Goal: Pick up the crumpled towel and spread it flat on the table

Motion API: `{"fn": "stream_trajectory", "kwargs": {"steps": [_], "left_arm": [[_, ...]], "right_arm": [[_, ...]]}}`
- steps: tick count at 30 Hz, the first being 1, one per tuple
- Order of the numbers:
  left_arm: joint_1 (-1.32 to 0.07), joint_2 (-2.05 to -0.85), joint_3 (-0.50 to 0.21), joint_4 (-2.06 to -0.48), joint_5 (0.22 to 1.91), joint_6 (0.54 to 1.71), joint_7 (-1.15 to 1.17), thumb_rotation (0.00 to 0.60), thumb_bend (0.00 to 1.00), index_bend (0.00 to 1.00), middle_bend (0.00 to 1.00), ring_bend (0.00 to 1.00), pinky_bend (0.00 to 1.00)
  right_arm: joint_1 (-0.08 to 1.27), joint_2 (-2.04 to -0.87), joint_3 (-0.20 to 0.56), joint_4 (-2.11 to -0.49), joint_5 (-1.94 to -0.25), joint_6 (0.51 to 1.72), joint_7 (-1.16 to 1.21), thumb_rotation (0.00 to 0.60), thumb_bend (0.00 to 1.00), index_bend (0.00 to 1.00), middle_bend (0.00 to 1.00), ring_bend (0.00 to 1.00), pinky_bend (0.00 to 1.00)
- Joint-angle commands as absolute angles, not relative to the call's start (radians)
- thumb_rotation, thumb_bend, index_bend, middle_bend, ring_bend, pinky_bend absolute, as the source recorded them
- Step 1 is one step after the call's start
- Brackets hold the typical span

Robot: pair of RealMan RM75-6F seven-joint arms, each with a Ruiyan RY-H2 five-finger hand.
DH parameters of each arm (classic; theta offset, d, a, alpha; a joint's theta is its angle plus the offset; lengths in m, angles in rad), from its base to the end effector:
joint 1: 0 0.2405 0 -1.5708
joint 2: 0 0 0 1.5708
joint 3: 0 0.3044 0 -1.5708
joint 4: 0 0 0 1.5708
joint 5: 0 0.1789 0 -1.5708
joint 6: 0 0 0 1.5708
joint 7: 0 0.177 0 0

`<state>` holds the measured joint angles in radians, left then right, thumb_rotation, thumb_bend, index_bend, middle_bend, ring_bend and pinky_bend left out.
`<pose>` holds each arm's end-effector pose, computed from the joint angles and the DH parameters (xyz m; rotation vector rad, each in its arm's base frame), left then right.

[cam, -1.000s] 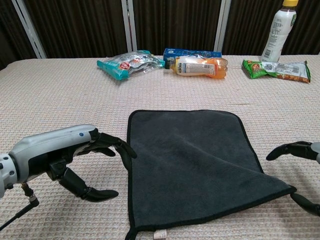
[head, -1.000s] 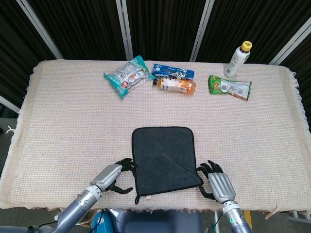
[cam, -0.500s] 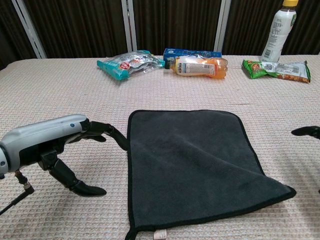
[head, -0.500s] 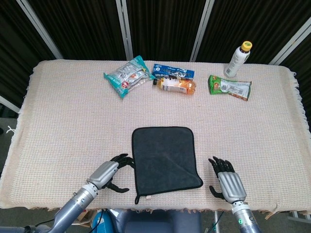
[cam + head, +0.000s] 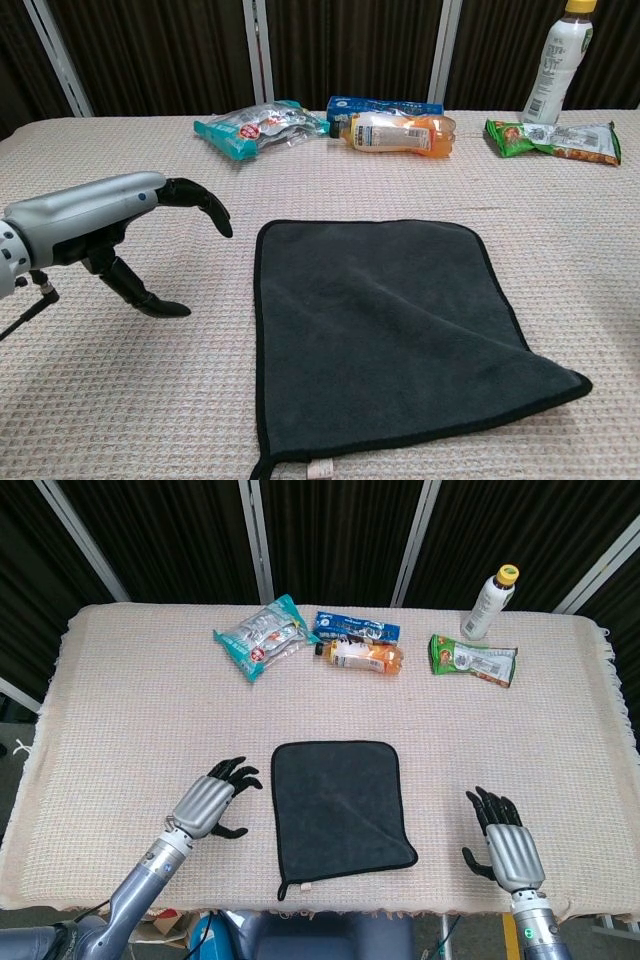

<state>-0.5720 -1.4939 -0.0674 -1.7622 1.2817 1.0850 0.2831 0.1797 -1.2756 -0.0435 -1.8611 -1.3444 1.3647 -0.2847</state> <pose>-0.1759 0.3125 0.0096 -1.9003 -1.1316 -1.0820 -0.2994 -0.2162 0.1073 1.4940 -1.1761 0.8432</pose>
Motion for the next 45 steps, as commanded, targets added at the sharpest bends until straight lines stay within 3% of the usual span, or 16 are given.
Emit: {"fn": "stream_trajectory", "kwargs": {"steps": [1,11,20,40,45], "left_arm": [[-0.581,-1.489,-0.058,-1.773,1.284,1.058,0.274,0.600,0.12,0.34,0.18,0.05,0.09],[-0.626,-1.481,0.028,-1.728,1.440,0.962,0.249,0.600,0.11,0.48,0.19,0.05,0.09],[-0.622,-1.554,0.060,-1.668,1.496,0.964,0.263,0.600,0.11,0.48,0.20,0.05,0.09],[-0.604,-1.735,0.056,-1.575,1.509,0.985,0.337,0.600,0.12,0.53,0.21,0.06,0.10],[-0.603,-1.751,0.052,-1.568,1.497,0.980,0.346,0.600,0.18,0.55,0.22,0.06,0.10]], "right_arm": [[0.181,-1.270,-0.033,-1.857,-1.346,1.363,-0.270,0.600,0.35,0.00,0.00,0.00,0.01],[0.176,-1.271,-0.014,-1.850,-1.357,1.362,-0.240,0.600,0.35,0.00,0.00,0.00,0.01],[0.167,-1.276,-0.006,-1.848,-1.362,1.371,-0.249,0.600,0.35,0.00,0.00,0.00,0.01],[0.154,-1.266,0.021,-1.845,-1.363,1.377,-0.210,0.600,0.35,0.00,0.00,0.00,0.01],[0.152,-1.266,0.025,-1.844,-1.364,1.376,-0.205,0.600,0.35,0.00,0.00,0.00,0.01]]}}
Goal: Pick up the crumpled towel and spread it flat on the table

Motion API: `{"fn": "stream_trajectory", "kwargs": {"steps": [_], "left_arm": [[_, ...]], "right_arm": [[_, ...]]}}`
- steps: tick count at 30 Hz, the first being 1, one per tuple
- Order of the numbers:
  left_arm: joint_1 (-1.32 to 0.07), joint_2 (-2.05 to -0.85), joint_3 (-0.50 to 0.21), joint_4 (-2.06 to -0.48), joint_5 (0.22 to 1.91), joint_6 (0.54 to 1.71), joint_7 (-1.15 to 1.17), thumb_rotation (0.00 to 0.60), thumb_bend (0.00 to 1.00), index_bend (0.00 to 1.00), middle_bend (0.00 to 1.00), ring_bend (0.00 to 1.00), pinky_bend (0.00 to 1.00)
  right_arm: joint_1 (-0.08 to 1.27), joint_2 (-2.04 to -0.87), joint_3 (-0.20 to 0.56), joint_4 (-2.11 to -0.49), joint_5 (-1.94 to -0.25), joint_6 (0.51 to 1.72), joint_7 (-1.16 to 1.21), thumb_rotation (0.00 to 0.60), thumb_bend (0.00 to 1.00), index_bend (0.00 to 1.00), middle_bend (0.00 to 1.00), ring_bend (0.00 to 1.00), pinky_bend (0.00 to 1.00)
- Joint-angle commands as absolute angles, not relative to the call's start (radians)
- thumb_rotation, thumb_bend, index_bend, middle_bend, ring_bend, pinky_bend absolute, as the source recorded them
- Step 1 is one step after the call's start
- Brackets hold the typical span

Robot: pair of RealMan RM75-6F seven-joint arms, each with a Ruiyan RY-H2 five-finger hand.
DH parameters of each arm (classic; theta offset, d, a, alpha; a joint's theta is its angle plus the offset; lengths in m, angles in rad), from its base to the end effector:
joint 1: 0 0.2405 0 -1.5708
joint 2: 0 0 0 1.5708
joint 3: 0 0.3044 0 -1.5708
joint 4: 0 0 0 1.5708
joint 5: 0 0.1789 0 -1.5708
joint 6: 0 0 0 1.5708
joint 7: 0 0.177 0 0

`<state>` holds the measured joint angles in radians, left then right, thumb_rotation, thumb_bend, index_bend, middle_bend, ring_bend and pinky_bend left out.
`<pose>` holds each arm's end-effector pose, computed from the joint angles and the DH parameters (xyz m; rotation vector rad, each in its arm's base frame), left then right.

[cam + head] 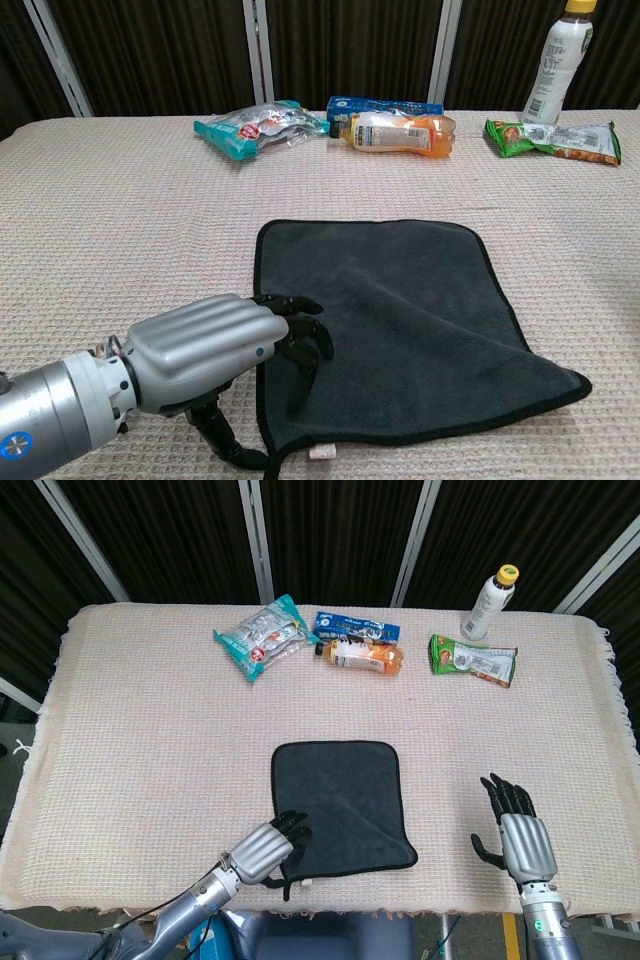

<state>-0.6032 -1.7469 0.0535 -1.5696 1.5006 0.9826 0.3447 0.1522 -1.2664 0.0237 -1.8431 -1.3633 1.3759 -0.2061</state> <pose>-0.1396 0.2563 -0.0949 -2.2855 -0.9373 -1.0728 -0.3014 -0.2233 0.1237 1.4066 -1.1739 0.9285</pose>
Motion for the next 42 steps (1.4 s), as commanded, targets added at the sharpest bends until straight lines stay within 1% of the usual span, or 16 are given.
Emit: {"fn": "stream_trajectory", "kwargs": {"steps": [1,6,9,15,24,42], "left_arm": [[-0.603,-1.752,0.052,-1.567,1.495,0.979,0.346,0.600,0.21,0.56,0.22,0.06,0.10],[-0.601,-1.754,0.055,-1.570,1.495,0.977,0.339,0.600,0.35,0.57,0.22,0.06,0.10],[-0.600,-1.749,0.057,-1.574,1.496,0.979,0.331,0.600,0.40,0.57,0.22,0.06,0.10],[-0.597,-1.742,0.061,-1.577,1.492,0.977,0.328,0.600,0.46,0.58,0.22,0.06,0.10],[-0.593,-1.732,0.068,-1.587,1.488,0.972,0.318,0.600,0.48,0.57,0.22,0.06,0.10],[-0.564,-1.645,0.130,-1.634,1.544,1.004,0.271,0.600,0.48,0.57,0.22,0.06,0.10]], "right_arm": [[0.151,-1.266,0.025,-1.844,-1.365,1.376,-0.205,0.600,0.35,0.00,0.00,0.00,0.01],[0.150,-1.268,0.027,-1.842,-1.364,1.373,-0.208,0.600,0.35,0.00,0.00,0.00,0.01],[0.148,-1.270,0.026,-1.841,-1.367,1.375,-0.211,0.600,0.35,0.00,0.00,0.00,0.01],[0.146,-1.273,0.026,-1.841,-1.369,1.374,-0.213,0.600,0.35,0.00,0.00,0.00,0.01],[0.144,-1.275,0.028,-1.841,-1.367,1.371,-0.218,0.600,0.35,0.00,0.00,0.00,0.01],[0.140,-1.280,0.030,-1.841,-1.371,1.370,-0.230,0.600,0.35,0.00,0.00,0.00,0.01]]}}
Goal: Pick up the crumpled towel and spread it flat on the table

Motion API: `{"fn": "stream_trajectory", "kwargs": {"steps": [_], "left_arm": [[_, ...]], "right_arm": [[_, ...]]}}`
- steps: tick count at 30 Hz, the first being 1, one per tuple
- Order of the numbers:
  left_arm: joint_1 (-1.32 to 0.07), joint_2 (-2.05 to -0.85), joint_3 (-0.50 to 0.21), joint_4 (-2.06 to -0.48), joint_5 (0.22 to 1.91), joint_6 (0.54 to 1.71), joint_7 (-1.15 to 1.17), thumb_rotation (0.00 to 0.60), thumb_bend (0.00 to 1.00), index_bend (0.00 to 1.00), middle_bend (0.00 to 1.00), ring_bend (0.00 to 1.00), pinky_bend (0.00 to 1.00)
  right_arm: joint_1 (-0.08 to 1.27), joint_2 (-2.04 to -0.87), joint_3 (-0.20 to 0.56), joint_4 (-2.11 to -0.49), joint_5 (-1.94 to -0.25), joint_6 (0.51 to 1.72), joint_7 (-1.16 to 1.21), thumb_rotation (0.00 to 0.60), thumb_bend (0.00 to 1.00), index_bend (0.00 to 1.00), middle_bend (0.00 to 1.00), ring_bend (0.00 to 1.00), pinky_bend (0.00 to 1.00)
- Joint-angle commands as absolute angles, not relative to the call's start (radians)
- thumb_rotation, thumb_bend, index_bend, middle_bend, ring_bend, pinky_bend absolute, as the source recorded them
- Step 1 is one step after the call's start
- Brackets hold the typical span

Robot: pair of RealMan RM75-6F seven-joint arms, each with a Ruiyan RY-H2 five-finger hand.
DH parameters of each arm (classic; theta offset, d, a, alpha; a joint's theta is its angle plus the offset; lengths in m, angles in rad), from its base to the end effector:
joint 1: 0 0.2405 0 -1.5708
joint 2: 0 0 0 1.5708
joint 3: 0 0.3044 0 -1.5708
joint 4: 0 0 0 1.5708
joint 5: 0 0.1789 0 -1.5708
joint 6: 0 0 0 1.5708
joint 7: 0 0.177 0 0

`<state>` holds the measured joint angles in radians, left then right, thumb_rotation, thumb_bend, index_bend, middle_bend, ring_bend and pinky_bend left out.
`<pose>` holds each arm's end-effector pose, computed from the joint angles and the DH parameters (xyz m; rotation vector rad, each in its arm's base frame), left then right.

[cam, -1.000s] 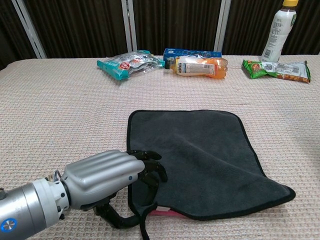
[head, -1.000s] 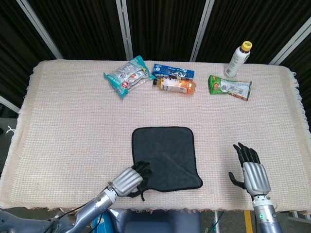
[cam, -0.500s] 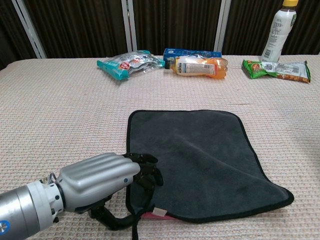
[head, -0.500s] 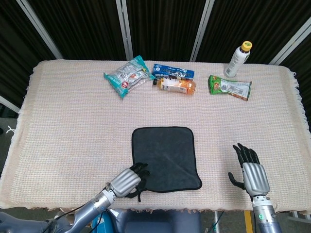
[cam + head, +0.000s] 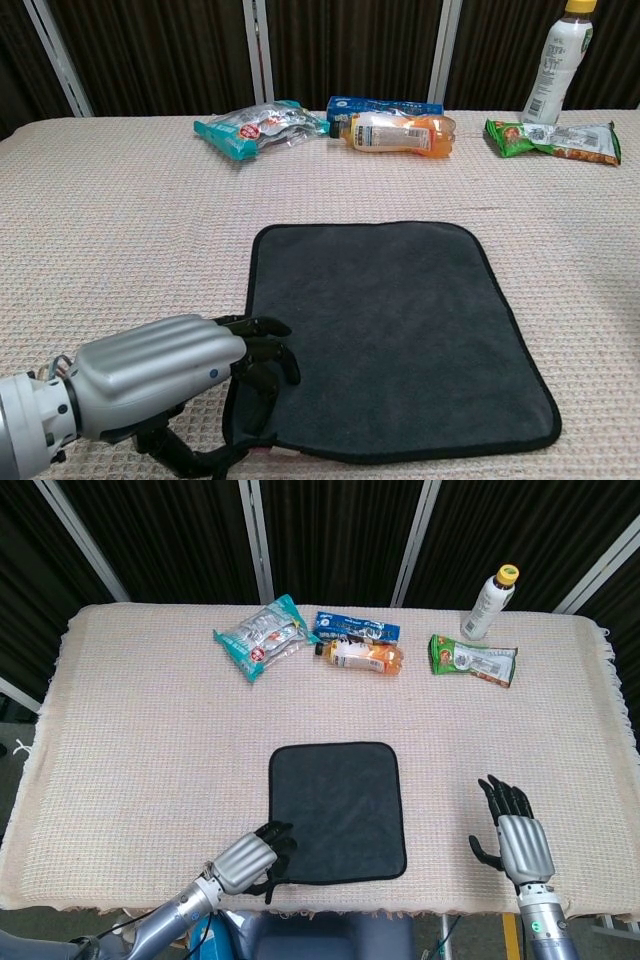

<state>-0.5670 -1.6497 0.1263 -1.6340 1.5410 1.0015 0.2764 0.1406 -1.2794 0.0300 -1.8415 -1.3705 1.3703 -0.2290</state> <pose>-0.1649 0.2394 -0.0722 -2.3057 -1.0150 -1.0316 -0.3010 -0.2207 0.1195 1.4128 -1.1672 0.9198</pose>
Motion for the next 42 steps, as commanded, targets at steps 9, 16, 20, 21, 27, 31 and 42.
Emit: {"fn": "stream_trajectory", "kwargs": {"steps": [9,16,20,21,27,31,42], "left_arm": [[-0.571,-1.632,0.130,-1.639,1.536,0.975,0.277,0.600,0.27,0.31,0.16,0.05,0.08],[-0.585,-1.608,0.112,-1.667,1.499,0.941,0.312,0.600,0.14,0.01,0.07,0.00,0.02],[-0.593,-1.582,0.092,-1.695,1.480,0.936,0.310,0.600,0.12,0.00,0.05,0.00,0.01],[-0.593,-1.572,0.079,-1.704,1.476,0.946,0.299,0.600,0.12,0.00,0.05,0.00,0.01],[-0.593,-1.511,0.019,-1.739,1.456,0.988,0.229,0.600,0.12,0.00,0.05,0.00,0.01],[-0.585,-1.459,-0.008,-1.761,1.440,1.015,0.184,0.600,0.12,0.00,0.05,0.00,0.01],[-0.372,-1.358,-0.009,-1.756,1.424,1.374,0.214,0.600,0.12,0.00,0.04,0.00,0.01]], "right_arm": [[0.139,-1.284,0.031,-1.838,-1.371,1.371,-0.235,0.600,0.35,0.00,0.00,0.00,0.01],[0.138,-1.282,0.034,-1.837,-1.370,1.369,-0.231,0.600,0.35,0.00,0.00,0.00,0.01],[0.138,-1.280,0.035,-1.838,-1.372,1.370,-0.228,0.600,0.35,0.00,0.00,0.00,0.01],[0.138,-1.281,0.035,-1.837,-1.374,1.371,-0.227,0.600,0.35,0.00,0.00,0.00,0.01],[0.136,-1.282,0.034,-1.837,-1.381,1.374,-0.225,0.600,0.35,0.00,0.00,0.00,0.01],[0.135,-1.283,0.032,-1.836,-1.384,1.374,-0.228,0.600,0.35,0.00,0.00,0.00,0.01],[0.139,-1.291,0.044,-1.792,-1.394,1.385,-0.242,0.600,0.35,0.00,0.00,0.00,0.01]]}}
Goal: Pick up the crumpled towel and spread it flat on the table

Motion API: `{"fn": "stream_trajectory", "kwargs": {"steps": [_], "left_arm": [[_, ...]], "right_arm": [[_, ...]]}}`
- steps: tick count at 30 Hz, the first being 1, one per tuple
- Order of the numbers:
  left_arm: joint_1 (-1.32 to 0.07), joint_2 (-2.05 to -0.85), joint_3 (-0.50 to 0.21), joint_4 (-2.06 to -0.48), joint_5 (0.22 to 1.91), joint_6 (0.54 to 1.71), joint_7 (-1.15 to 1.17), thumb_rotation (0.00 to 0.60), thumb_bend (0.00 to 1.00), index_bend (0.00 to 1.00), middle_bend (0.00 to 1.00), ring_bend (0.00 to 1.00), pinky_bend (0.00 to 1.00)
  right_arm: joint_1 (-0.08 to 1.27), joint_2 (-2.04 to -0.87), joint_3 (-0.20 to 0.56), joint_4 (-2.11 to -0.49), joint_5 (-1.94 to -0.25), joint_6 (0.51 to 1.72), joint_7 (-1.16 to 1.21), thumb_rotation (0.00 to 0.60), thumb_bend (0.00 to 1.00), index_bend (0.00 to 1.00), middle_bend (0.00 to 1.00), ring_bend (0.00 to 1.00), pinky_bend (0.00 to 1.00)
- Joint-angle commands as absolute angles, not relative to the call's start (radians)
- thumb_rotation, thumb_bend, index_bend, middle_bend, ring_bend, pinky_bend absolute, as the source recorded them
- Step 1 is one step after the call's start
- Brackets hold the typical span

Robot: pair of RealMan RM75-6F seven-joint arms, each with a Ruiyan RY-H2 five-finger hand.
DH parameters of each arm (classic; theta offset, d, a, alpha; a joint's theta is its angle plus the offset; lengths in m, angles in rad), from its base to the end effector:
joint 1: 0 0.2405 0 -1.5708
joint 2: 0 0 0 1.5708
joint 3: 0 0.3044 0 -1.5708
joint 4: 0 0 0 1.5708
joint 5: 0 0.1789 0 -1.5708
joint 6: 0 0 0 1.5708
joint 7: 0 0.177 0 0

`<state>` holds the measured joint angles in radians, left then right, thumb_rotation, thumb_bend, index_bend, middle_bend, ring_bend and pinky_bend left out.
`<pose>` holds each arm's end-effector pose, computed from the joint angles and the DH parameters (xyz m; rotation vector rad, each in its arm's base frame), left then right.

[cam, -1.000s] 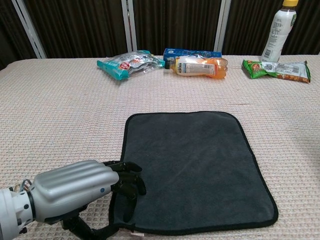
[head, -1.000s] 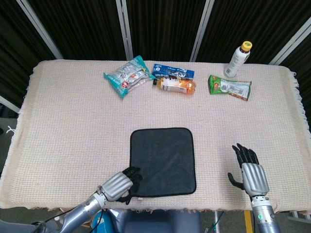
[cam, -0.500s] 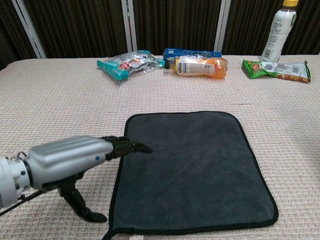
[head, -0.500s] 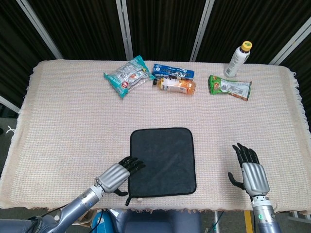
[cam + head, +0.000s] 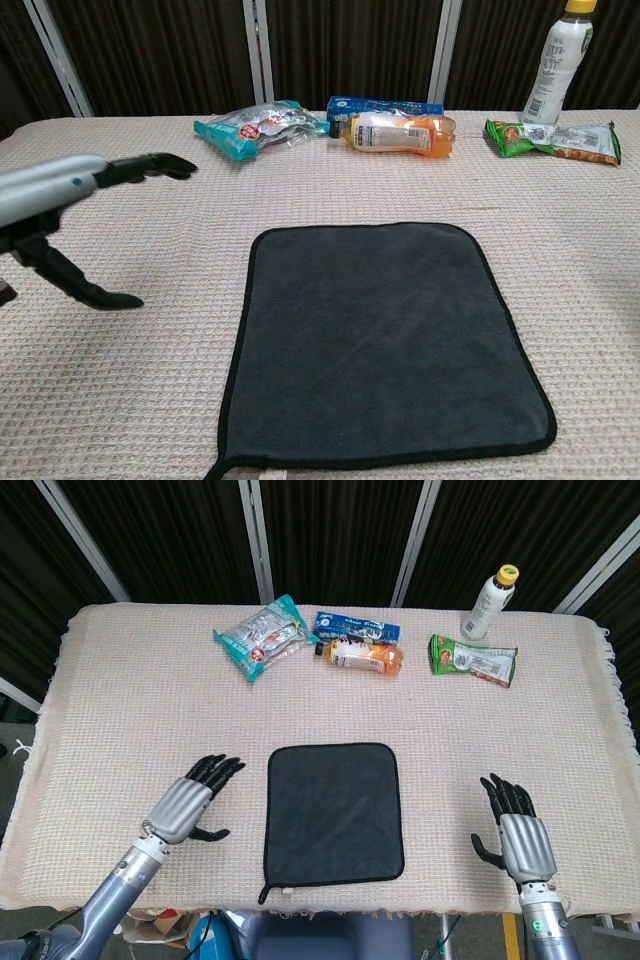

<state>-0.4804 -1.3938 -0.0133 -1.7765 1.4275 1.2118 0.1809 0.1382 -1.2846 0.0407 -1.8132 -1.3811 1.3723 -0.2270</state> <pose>-0.2030 0.2943 0.0546 -1.8145 -1.0769 -1.1437 -0.3042 -0.2231 0.1211 1.4135 -1.1369 0.9179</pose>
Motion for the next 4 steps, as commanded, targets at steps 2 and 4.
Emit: {"fn": "stream_trajectory", "kwargs": {"steps": [2,4], "left_arm": [[-0.336,-1.342,-0.002,-1.737,1.425,1.423,0.218,0.600,0.11,0.00,0.03,0.00,0.01],[-0.294,-1.320,0.009,-1.706,1.425,1.474,0.216,0.600,0.11,0.00,0.03,0.00,0.01]], "right_arm": [[0.139,-1.302,0.045,-1.767,-1.411,1.399,-0.257,0.600,0.35,0.00,0.00,0.00,0.01],[0.139,-1.311,0.045,-1.744,-1.427,1.409,-0.265,0.600,0.35,0.00,0.00,0.00,0.01]]}}
